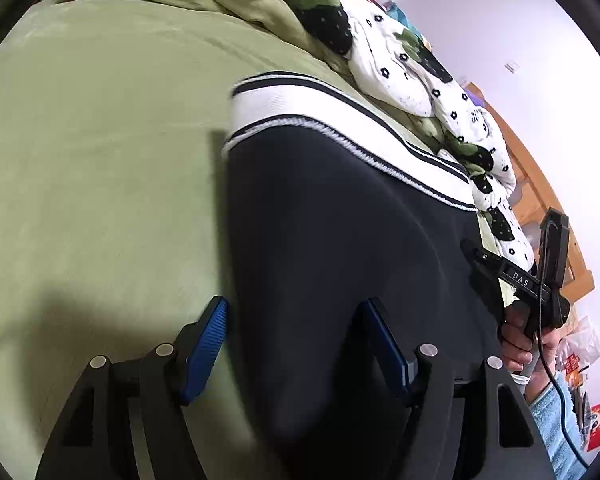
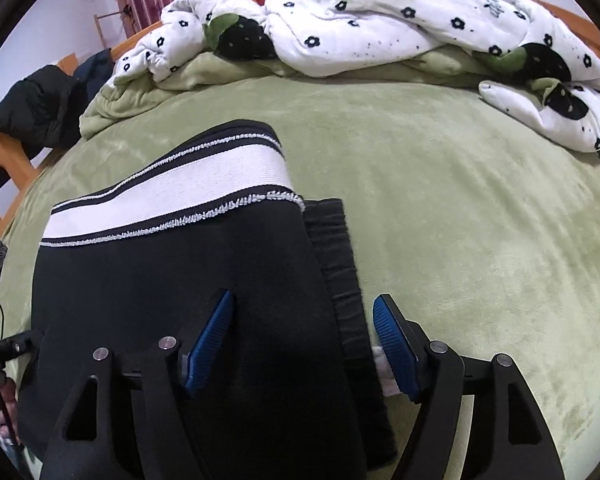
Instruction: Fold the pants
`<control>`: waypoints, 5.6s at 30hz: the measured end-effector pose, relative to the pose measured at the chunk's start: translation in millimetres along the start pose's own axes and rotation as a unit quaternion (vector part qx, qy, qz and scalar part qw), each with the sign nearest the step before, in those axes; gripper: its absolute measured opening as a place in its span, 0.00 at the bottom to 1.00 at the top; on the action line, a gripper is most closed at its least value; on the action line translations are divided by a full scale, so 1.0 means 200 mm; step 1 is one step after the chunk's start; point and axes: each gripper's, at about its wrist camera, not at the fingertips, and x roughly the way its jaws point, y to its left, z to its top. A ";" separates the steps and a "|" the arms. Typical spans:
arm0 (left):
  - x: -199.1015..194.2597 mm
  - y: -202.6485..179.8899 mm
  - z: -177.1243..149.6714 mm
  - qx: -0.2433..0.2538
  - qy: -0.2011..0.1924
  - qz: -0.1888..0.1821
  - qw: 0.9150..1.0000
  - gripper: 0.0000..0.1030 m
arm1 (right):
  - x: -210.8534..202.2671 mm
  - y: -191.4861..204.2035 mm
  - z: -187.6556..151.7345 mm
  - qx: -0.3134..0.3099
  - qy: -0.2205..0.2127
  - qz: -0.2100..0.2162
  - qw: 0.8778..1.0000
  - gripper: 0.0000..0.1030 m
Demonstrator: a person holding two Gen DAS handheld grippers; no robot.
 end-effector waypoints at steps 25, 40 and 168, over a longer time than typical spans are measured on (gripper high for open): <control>-0.81 0.32 0.25 0.014 -0.050 0.086 0.995 0.11 | -0.25 0.80 -0.04 0.071 0.016 0.186 0.980 0.18; -0.77 0.60 0.06 0.004 -0.023 0.140 0.990 0.59 | -0.16 1.02 -0.11 -0.030 -0.019 0.051 0.998 0.29; -1.63 -0.10 -0.82 0.087 -0.069 0.248 0.962 0.87 | -1.34 1.21 -1.00 -0.052 -0.077 -0.055 0.994 0.68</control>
